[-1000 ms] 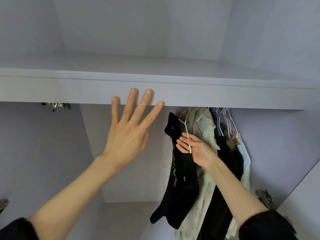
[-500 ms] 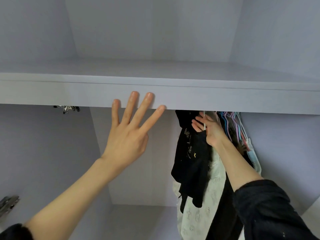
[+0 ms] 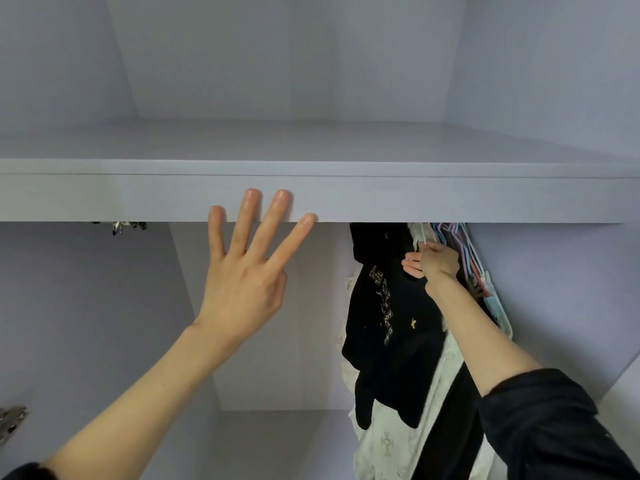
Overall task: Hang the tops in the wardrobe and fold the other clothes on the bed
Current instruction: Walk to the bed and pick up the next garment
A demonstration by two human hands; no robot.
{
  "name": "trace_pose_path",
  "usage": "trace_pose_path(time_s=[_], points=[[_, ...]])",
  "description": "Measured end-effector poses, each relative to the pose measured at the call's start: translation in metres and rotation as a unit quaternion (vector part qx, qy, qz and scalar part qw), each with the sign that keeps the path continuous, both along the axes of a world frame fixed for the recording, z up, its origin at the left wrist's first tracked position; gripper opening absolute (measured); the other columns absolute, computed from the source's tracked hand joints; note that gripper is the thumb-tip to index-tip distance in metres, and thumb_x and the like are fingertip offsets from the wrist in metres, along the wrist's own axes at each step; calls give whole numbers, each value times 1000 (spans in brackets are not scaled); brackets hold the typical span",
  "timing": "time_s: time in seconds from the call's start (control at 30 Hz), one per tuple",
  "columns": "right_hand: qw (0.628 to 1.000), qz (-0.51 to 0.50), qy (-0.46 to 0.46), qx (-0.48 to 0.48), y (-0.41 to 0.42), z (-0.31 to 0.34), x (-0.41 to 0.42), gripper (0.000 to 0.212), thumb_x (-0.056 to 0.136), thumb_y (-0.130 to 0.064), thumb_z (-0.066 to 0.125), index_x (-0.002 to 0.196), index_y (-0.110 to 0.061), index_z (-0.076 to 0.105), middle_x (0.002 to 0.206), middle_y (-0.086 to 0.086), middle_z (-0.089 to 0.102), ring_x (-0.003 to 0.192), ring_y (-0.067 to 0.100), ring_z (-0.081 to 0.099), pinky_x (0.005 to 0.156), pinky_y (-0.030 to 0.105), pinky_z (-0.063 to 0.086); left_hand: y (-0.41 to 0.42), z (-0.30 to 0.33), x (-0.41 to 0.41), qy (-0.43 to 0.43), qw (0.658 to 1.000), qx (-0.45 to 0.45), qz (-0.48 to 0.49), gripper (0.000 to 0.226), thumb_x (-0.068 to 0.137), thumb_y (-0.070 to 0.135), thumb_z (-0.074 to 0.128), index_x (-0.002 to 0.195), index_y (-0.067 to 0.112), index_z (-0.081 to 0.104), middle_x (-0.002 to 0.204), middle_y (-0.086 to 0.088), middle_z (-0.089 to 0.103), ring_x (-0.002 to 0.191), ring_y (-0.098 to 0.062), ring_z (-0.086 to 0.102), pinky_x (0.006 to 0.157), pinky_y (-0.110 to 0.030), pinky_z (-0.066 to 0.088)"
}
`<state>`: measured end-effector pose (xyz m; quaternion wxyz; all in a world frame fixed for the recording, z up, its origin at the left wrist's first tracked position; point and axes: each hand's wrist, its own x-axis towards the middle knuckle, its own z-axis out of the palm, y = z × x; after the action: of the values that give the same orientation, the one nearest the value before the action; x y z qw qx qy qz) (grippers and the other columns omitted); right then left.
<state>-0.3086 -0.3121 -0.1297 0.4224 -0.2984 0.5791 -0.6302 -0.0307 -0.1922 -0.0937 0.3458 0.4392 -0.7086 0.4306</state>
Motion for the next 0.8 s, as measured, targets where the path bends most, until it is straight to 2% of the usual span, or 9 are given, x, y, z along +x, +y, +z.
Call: trace_pose_path(time_s=[0.1, 0.17, 0.23, 0.3, 0.4, 0.47, 0.57, 0.67, 0.8], points=[[998, -10, 68, -1, 6, -4, -3, 27, 96, 4, 38, 119, 15, 48, 107, 32, 62, 86, 34, 65, 78, 38, 55, 1, -4, -5, 12, 1000, 11, 9, 90, 69, -8, 55, 147, 21, 20, 152, -11, 12, 141, -38, 1, 110, -58, -6], [992, -6, 129, 5, 15, -5, -1, 28, 94, 6, 39, 119, 16, 48, 109, 29, 63, 96, 35, 65, 87, 41, 52, 3, -10, -8, 7, 1000, 27, 8, 88, 71, -7, 53, 147, 20, 18, 153, -11, 10, 141, -39, 0, 110, -59, -6], [979, 12, 203, 14, 29, -7, -1, 34, 94, 3, 41, 125, 3, 52, 118, 19, 62, 106, 27, 61, 95, 31, 46, 8, -19, -10, 10, 998, 56, -3, 83, 72, -3, 50, 147, 19, 19, 153, -11, 10, 141, -40, 0, 110, -60, -3], [961, 31, 272, 21, 50, -11, -3, 37, 96, -2, 39, 130, -8, 51, 128, 9, 57, 118, 21, 53, 93, 20, 35, 16, -27, -14, 19, 994, 100, -30, 80, 73, -1, 48, 146, 18, 22, 153, -14, 14, 141, -42, 4, 111, -59, 2], [947, 50, 315, 35, 91, -20, -2, 35, 98, -7, 38, 131, -8, 51, 130, 11, 56, 121, 23, 50, 98, 23, 36, 29, -42, -22, 13, 977, 196, -86, 70, 76, -6, 54, 141, 12, 36, 149, -20, 30, 139, -42, 21, 112, -57, 21], [940, 60, 331, 51, 124, -26, -1, 34, 99, -11, 40, 132, -9, 50, 128, 12, 57, 119, 25, 52, 97, 25, 37, 38, -51, -29, 9, 953, 284, -105, 58, 79, 0, 63, 134, 8, 48, 143, -19, 42, 136, -38, 33, 108, -50, 31], [929, 77, 352, 81, 178, -39, 0, 37, 100, -16, 41, 136, -14, 46, 134, 7, 53, 123, 21, 49, 96, 22, 35, 54, -68, -39, 42, 898, 421, -122, 48, 95, 20, 48, 142, 19, 37, 148, -2, 34, 140, -20, 27, 110, -34, 27], [926, 61, 356, 111, 239, -53, 5, 38, 100, -18, 42, 137, -14, 45, 135, 6, 52, 120, 18, 51, 91, 18, 36, 79, -87, -48, 69, 851, 484, -192, 44, 98, 24, 43, 142, 23, 37, 145, 4, 38, 133, -14, 35, 103, -31, 34], [929, 5, 332, 161, 344, -72, 14, 37, 99, -16, 44, 135, -9, 46, 129, 12, 55, 113, 22, 54, 88, 22, 40, 138, -108, -67, 66, 769, 550, -318, 40, 97, 18, 47, 137, 16, 45, 136, -1, 50, 122, -19, 49, 100, -32, 39]])
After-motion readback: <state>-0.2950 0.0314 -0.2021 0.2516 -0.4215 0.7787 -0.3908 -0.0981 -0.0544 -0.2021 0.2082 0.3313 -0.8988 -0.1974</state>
